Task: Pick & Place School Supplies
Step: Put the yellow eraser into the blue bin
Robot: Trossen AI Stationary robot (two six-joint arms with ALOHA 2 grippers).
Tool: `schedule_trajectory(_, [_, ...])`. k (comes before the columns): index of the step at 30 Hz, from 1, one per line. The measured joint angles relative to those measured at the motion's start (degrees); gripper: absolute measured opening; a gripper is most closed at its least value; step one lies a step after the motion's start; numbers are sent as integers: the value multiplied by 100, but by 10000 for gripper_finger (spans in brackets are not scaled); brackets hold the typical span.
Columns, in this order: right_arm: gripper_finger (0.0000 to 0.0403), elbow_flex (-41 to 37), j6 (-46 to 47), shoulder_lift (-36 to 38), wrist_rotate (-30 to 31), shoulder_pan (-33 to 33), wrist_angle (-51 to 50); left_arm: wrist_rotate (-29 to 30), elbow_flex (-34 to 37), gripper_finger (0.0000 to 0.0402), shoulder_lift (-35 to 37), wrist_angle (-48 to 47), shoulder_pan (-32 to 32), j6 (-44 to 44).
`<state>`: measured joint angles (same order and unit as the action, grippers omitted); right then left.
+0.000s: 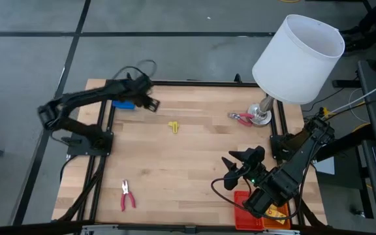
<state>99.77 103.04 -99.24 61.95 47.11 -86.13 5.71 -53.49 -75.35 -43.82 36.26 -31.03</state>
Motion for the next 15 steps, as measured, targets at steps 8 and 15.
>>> schedule_trajectory(8, [178,0,-165,0,190,-2,-47,1853,7,60,838,-1345,544,-1661])
schedule_trajectory(15, [178,0,-173,0,258,-17,-151,1839,7,60,591,-1122,1314,-2267])
